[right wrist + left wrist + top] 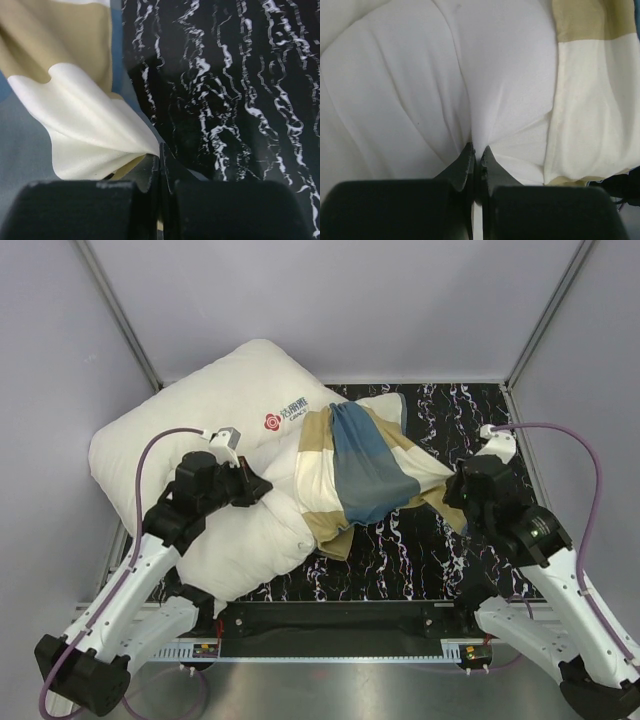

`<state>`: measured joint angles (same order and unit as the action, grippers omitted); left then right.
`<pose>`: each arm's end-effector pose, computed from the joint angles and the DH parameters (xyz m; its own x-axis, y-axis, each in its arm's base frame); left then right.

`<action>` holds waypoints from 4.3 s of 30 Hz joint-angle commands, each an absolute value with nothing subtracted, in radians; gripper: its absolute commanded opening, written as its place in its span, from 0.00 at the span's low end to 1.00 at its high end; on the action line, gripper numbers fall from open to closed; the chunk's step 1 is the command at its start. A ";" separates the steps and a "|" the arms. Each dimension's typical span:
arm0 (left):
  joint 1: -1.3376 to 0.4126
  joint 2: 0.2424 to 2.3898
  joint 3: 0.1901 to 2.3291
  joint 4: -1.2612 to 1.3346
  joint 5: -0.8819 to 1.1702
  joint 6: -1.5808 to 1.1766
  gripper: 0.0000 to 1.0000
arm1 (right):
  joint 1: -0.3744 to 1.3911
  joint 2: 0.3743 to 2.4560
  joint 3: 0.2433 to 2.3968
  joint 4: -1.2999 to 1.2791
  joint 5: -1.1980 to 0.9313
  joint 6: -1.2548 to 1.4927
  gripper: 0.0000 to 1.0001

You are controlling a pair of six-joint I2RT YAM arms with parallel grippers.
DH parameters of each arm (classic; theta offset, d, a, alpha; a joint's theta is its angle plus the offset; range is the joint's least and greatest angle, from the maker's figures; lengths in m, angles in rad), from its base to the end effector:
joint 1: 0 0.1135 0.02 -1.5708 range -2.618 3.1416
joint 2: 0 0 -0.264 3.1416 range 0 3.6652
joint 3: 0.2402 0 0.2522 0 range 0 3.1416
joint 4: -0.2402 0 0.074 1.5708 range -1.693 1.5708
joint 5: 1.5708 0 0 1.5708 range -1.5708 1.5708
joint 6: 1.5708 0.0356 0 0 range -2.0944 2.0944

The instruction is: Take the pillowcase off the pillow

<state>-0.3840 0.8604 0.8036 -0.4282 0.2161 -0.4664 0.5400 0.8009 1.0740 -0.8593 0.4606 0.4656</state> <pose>0.1752 -0.0790 0.3089 -0.6297 -0.2193 -0.7452 0.2896 0.8239 -0.4871 0.1318 0.0605 0.3683 -0.4882 0.1763 -0.8548 0.0853 0.9843 0.1543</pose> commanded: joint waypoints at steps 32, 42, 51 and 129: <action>-0.558 0.980 0.753 -0.391 -0.025 -0.488 0.00 | 0.459 0.710 1.092 -0.865 0.313 0.407 0.84; -0.639 1.184 0.862 -0.239 0.078 -0.548 0.00 | 0.462 0.738 1.014 -0.678 -0.043 0.457 0.80; -0.704 1.221 0.859 -0.209 0.063 -0.566 0.00 | 0.641 0.906 0.934 -0.439 -0.035 0.538 0.78; -0.417 0.841 0.927 -0.502 -0.035 -0.436 0.00 | 0.552 0.903 0.785 -0.715 0.378 0.604 0.00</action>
<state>-0.4995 0.8612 0.8673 -0.4839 0.1818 -0.5167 0.5972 0.8890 0.8181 -0.5659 0.2676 0.6422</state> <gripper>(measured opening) 0.039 0.010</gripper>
